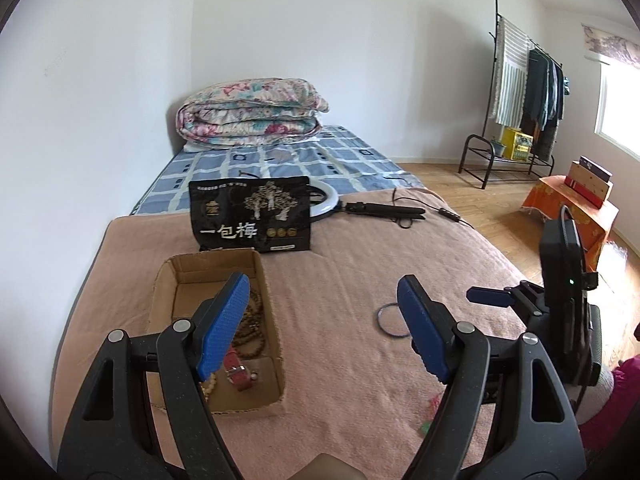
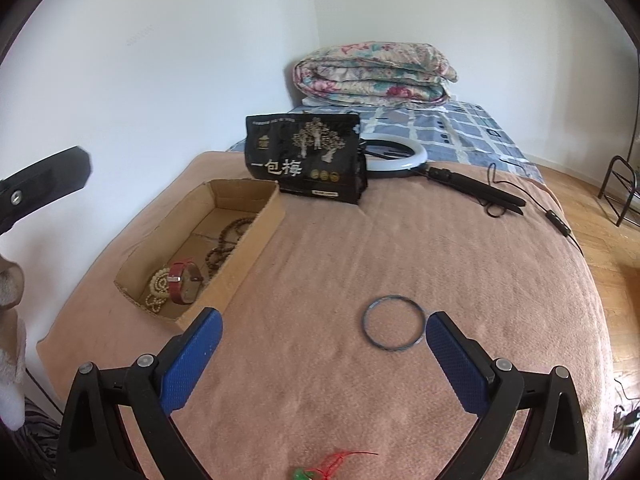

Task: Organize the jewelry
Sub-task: 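Withdraw both tools from the box toward the jade pendant and blue bangle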

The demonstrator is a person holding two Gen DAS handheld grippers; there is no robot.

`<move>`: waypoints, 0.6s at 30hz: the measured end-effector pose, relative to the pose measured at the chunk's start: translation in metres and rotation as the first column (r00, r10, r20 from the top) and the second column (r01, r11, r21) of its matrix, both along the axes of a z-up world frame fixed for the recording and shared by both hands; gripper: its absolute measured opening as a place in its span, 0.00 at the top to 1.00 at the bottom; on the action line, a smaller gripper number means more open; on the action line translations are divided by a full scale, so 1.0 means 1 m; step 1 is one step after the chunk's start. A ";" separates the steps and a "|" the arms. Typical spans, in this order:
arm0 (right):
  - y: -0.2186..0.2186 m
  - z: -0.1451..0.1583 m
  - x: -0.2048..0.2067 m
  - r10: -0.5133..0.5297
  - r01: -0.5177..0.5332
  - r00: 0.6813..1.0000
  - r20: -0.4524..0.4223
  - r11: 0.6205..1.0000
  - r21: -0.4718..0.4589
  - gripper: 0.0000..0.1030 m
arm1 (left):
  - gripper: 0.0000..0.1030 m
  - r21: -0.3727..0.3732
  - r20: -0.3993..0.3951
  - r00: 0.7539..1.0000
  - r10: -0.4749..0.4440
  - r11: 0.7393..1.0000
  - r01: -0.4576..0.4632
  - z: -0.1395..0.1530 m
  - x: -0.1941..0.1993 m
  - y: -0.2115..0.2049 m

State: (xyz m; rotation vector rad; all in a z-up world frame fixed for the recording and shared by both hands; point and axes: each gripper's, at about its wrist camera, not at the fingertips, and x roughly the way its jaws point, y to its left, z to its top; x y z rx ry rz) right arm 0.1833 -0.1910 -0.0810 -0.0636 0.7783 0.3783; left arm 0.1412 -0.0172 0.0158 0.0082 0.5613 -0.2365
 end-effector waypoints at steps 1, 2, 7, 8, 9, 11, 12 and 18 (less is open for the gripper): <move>-0.004 0.000 0.000 -0.008 0.008 1.000 0.000 1.000 0.002 0.00 | 0.24 0.000 0.002 1.000 -0.007 1.000 0.007 0.001 -0.003 -0.005; -0.008 0.000 -0.001 -0.014 0.014 1.000 -0.001 1.000 0.005 0.00 | 0.24 -0.001 0.003 1.000 -0.016 1.000 0.016 0.001 -0.004 -0.009; -0.028 -0.001 -0.001 -0.044 0.045 0.999 -0.006 0.999 0.012 0.00 | 0.24 0.001 0.000 0.999 -0.051 0.999 0.051 0.000 -0.007 -0.027; -0.031 -0.002 -0.001 -0.049 0.049 0.999 -0.008 0.999 0.010 0.00 | 0.24 0.003 -0.003 0.999 -0.054 0.999 0.054 -0.001 -0.008 -0.029; -0.035 -0.002 0.000 -0.054 0.054 0.998 -0.011 0.998 0.009 0.00 | 0.24 0.004 -0.007 0.998 -0.058 0.998 0.058 -0.002 -0.008 -0.032; -0.045 -0.005 0.003 -0.067 0.067 0.998 -0.021 0.998 0.011 0.00 | 0.24 0.005 -0.018 0.998 -0.062 0.998 0.062 -0.007 -0.008 -0.035; -0.051 -0.006 0.004 -0.080 0.081 0.996 -0.026 0.997 0.014 0.00 | 0.24 0.002 -0.024 0.998 -0.064 0.998 0.064 -0.010 -0.008 -0.036; -0.098 -0.007 0.017 -0.173 0.176 0.984 -0.032 0.980 0.093 0.00 | 0.24 0.010 -0.074 0.994 -0.085 0.996 0.086 -0.032 -0.009 -0.043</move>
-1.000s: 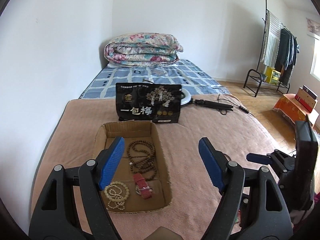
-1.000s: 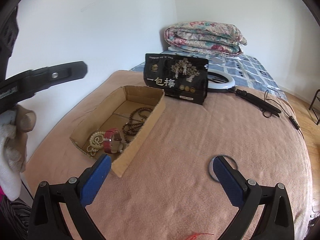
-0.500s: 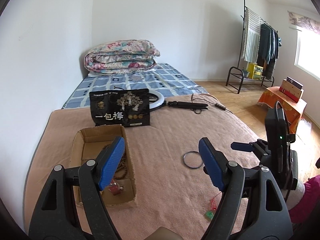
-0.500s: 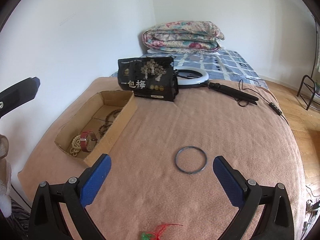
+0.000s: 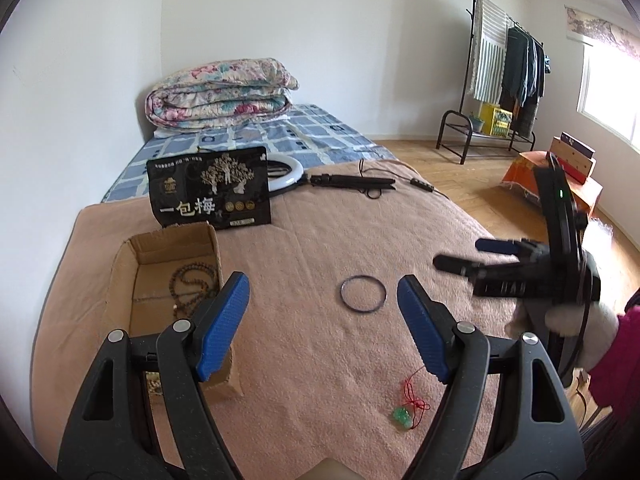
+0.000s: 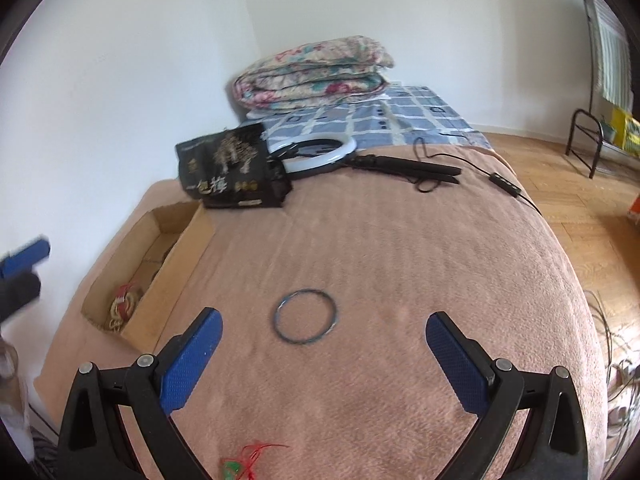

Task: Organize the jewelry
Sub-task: 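Withdraw both tools from the box toward the jade pendant and blue bangle, then lower the left tool onto the green jade pendant on red string and close it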

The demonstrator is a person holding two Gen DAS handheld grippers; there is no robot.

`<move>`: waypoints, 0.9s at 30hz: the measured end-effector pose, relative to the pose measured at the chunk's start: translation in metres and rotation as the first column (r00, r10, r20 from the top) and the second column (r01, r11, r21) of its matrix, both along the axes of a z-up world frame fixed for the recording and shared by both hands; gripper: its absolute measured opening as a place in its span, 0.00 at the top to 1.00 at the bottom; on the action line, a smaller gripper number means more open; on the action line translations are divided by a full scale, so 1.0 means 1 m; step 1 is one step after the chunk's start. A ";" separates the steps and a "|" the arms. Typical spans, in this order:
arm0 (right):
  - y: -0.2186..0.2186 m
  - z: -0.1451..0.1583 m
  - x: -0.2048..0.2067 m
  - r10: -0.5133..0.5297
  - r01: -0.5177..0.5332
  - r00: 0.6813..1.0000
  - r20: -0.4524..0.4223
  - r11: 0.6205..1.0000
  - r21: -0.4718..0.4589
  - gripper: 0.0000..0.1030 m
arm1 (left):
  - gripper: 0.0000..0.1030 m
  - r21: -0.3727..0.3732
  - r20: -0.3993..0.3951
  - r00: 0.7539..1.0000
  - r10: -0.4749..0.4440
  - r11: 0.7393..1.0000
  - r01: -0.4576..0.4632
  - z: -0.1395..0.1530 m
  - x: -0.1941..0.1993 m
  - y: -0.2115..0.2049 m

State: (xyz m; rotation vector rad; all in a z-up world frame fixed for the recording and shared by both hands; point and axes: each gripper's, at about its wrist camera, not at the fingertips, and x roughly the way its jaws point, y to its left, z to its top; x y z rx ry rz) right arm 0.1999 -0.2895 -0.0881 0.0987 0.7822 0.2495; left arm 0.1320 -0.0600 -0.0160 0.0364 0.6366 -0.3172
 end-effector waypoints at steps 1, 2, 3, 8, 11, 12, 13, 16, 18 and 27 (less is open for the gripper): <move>-0.008 0.000 0.003 -0.014 0.014 1.000 -0.002 1.000 0.023 0.00 | 0.24 -0.002 -0.010 1.000 -0.006 1.000 0.006 -0.004 0.000 -0.001; -0.015 -0.001 0.007 -0.027 0.027 1.000 -0.007 0.999 0.046 0.00 | 0.24 -0.003 -0.019 1.000 -0.011 1.000 0.011 -0.008 -0.001 -0.002; -0.021 -0.003 0.010 -0.039 0.040 0.999 -0.015 0.997 0.065 0.00 | 0.24 -0.003 -0.030 0.999 -0.016 1.000 0.016 -0.012 -0.002 -0.003; -0.039 -0.015 0.027 -0.067 0.073 0.996 -0.063 0.993 0.097 0.00 | 0.24 -0.022 -0.099 0.993 -0.066 0.998 0.064 -0.039 -0.012 -0.013; -0.037 -0.024 0.032 -0.039 0.045 0.997 -0.074 0.996 0.081 0.00 | 0.24 -0.005 -0.137 0.984 -0.112 0.994 0.112 -0.058 -0.019 -0.027; -0.035 -0.027 0.034 -0.025 0.030 0.997 -0.075 0.997 0.072 0.00 | 0.24 -0.004 -0.155 0.980 -0.128 0.992 0.129 -0.065 -0.021 -0.031; -0.032 -0.029 0.036 -0.013 0.017 0.997 -0.072 0.998 0.060 0.00 | 0.24 -0.005 -0.172 0.975 -0.141 0.990 0.142 -0.072 -0.022 -0.035; -0.022 -0.037 0.041 0.032 -0.031 0.997 -0.064 0.999 0.023 0.00 | 0.30 -0.015 -0.228 0.956 -0.183 0.983 0.185 -0.093 -0.028 -0.048; -0.014 -0.042 0.044 0.074 -0.074 0.995 -0.062 0.997 0.004 0.00 | 0.37 -0.012 -0.263 0.942 -0.210 0.977 0.214 -0.106 -0.032 -0.056; 0.028 -0.073 0.058 0.254 -0.260 0.963 -0.096 0.964 -0.062 0.00 | 0.52 -0.004 -0.356 0.901 -0.247 0.965 0.263 -0.149 -0.040 -0.078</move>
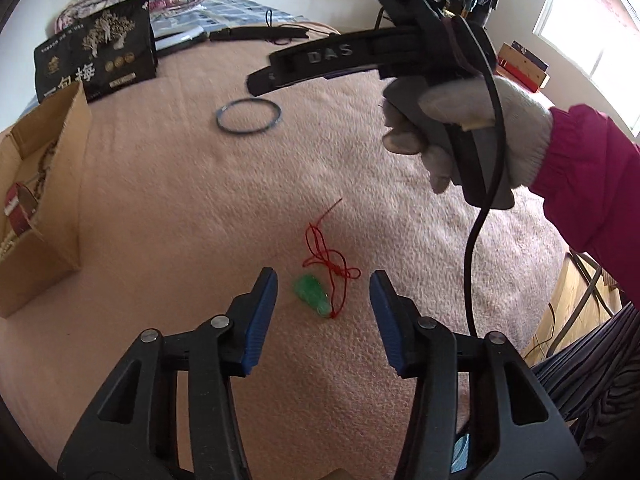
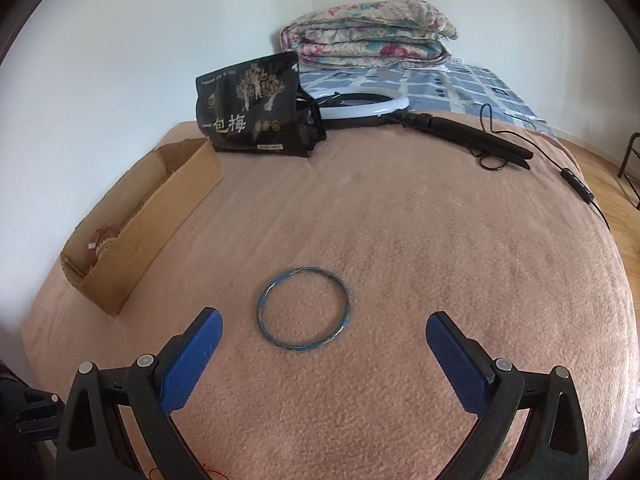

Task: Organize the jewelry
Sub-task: 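Lower the left tool onto the green jade pendant on red string and close it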

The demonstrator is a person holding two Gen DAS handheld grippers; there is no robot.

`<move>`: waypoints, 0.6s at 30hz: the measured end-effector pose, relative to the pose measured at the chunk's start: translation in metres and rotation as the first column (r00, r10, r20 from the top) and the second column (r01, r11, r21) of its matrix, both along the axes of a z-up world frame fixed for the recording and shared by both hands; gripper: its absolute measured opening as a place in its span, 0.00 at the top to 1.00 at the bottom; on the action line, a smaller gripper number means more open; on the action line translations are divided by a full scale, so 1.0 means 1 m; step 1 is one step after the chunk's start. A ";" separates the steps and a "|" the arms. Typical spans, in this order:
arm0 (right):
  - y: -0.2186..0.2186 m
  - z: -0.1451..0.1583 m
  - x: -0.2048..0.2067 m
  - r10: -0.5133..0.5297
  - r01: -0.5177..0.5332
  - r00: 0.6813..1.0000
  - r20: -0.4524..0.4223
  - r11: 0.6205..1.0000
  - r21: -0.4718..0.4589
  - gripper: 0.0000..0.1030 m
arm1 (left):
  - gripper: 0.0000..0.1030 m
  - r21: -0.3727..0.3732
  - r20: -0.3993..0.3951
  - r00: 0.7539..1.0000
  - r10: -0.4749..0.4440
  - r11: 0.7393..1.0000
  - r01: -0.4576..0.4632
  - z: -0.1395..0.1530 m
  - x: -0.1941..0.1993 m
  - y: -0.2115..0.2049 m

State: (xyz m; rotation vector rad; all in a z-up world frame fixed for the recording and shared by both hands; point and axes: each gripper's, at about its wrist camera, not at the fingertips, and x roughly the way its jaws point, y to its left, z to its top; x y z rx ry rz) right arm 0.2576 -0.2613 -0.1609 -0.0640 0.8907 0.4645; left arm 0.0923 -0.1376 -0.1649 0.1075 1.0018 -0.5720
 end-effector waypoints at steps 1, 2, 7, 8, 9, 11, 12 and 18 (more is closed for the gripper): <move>0.005 -0.004 0.002 0.014 -0.014 1.000 -0.008 1.000 -0.011 0.00 | 0.52 0.001 -0.005 1.000 -0.003 1.000 0.003 -0.003 0.000 -0.001; 0.009 -0.007 0.003 0.026 -0.026 1.000 -0.014 0.999 -0.027 0.00 | 0.53 0.004 -0.008 1.000 -0.004 1.000 0.004 -0.004 0.000 -0.001; 0.025 -0.022 0.013 0.048 -0.050 0.998 -0.031 0.995 -0.089 0.00 | 0.60 0.021 -0.025 1.000 -0.009 1.000 0.009 -0.012 0.003 -0.003; 0.026 -0.025 0.015 0.046 -0.049 0.998 -0.032 0.994 -0.097 0.01 | 0.60 0.021 -0.029 1.000 -0.007 1.000 0.008 -0.013 0.004 -0.003; 0.027 -0.027 0.017 0.045 -0.048 0.998 -0.034 0.994 -0.103 0.01 | 0.60 0.020 -0.034 0.999 -0.007 1.000 0.007 -0.015 0.004 -0.003; 0.029 -0.031 0.021 0.048 -0.051 0.998 -0.036 0.992 -0.112 0.01 | 0.60 0.027 -0.041 0.999 -0.003 1.000 0.004 -0.018 0.006 -0.003; 0.031 -0.033 0.022 0.050 -0.054 0.998 -0.036 0.992 -0.117 0.01 | 0.60 0.029 -0.045 0.999 -0.001 1.000 0.002 -0.020 0.007 -0.003; 0.039 -0.041 0.028 0.068 -0.071 0.997 -0.029 0.987 -0.143 0.01 | 0.66 0.048 -0.039 0.999 -0.008 0.999 0.009 -0.027 0.015 -0.006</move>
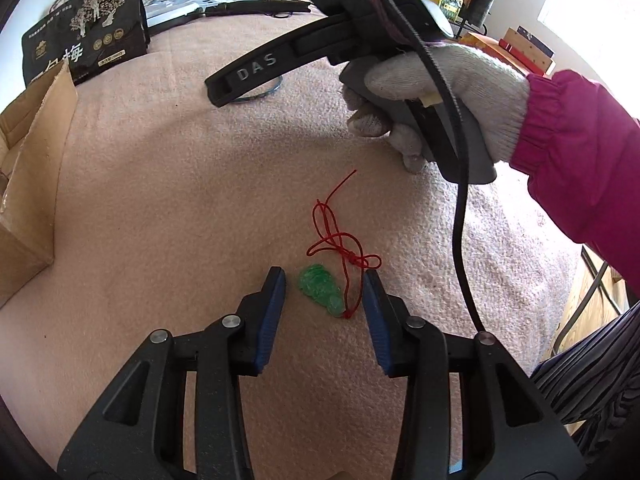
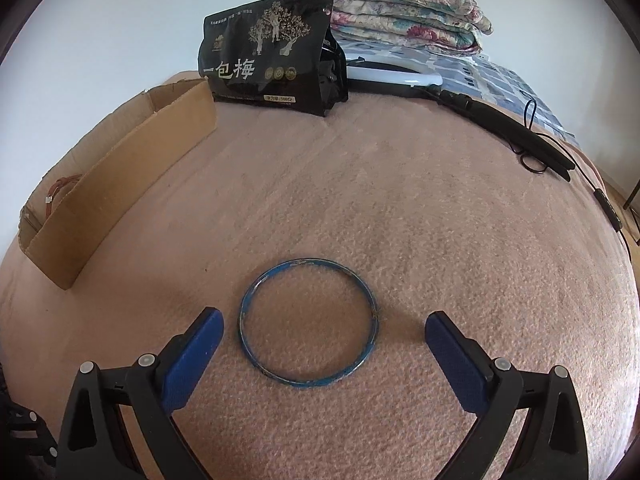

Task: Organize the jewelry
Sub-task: 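Lower the left tool onto the green jade pendant on red string and close it, then close the right tool on the blue bangle rim while the left tool lifts the pendant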

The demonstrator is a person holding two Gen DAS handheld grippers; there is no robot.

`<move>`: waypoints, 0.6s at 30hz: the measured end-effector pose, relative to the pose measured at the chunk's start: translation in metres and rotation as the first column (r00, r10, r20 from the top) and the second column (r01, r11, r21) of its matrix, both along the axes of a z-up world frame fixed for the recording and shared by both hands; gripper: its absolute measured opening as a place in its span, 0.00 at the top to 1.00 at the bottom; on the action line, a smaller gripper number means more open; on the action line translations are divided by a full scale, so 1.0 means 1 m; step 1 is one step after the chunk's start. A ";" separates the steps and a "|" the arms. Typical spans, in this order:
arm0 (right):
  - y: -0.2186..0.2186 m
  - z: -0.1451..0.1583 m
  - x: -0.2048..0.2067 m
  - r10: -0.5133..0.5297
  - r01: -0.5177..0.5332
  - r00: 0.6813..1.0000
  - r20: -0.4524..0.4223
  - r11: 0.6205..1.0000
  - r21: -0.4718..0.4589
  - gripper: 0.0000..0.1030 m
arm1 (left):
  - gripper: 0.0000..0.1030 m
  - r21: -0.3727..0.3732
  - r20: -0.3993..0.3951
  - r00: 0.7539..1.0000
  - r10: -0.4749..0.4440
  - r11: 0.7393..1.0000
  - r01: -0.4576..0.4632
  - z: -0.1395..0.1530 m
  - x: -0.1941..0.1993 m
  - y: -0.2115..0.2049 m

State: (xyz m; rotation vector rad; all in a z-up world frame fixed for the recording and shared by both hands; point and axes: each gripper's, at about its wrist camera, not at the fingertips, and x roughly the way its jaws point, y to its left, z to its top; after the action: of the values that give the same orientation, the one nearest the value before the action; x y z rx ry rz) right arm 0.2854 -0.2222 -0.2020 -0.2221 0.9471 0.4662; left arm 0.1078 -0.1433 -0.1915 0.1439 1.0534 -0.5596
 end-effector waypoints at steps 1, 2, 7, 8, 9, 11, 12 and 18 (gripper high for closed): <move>0.001 -0.001 0.001 0.002 -0.002 1.000 0.000 1.000 -0.004 0.01 | 0.68 0.010 0.007 1.000 0.001 1.000 -0.001 -0.001 0.000 -0.001; 0.002 -0.002 0.001 0.004 -0.004 1.000 -0.001 1.000 -0.006 0.01 | 0.69 0.012 0.011 1.000 0.000 1.000 -0.001 -0.001 -0.001 -0.001; 0.004 -0.004 0.003 0.010 -0.010 1.000 -0.002 1.000 -0.017 0.03 | 0.76 0.019 0.020 1.000 0.002 1.000 -0.003 -0.002 -0.004 -0.002; 0.005 -0.005 0.003 0.011 -0.011 1.000 -0.004 1.000 -0.022 0.04 | 0.78 0.021 0.022 1.000 0.003 1.000 -0.004 -0.001 -0.004 -0.002; 0.006 -0.005 0.004 0.009 -0.009 1.000 -0.005 0.999 -0.031 0.05 | 0.82 0.023 0.023 1.000 0.004 1.000 -0.005 -0.001 -0.004 -0.002; 0.007 -0.005 0.003 0.011 -0.011 1.000 -0.005 0.999 -0.039 0.11 | 0.82 0.019 0.020 1.000 0.005 1.000 -0.005 -0.001 -0.005 -0.001; 0.008 -0.005 0.003 0.016 -0.016 1.000 -0.008 0.999 -0.038 0.13 | 0.82 0.019 0.020 1.000 0.005 1.000 -0.005 0.000 -0.006 -0.001; 0.009 -0.001 0.001 0.018 -0.019 1.000 -0.007 0.999 -0.037 0.27 | 0.82 0.012 0.017 1.000 0.008 1.000 -0.009 0.001 -0.001 0.003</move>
State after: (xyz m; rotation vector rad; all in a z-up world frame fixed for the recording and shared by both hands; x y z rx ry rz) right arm 0.2868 -0.2132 -0.2034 -0.2634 0.9611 0.4668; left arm 0.1064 -0.1406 -0.1909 0.1542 1.0401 -0.5438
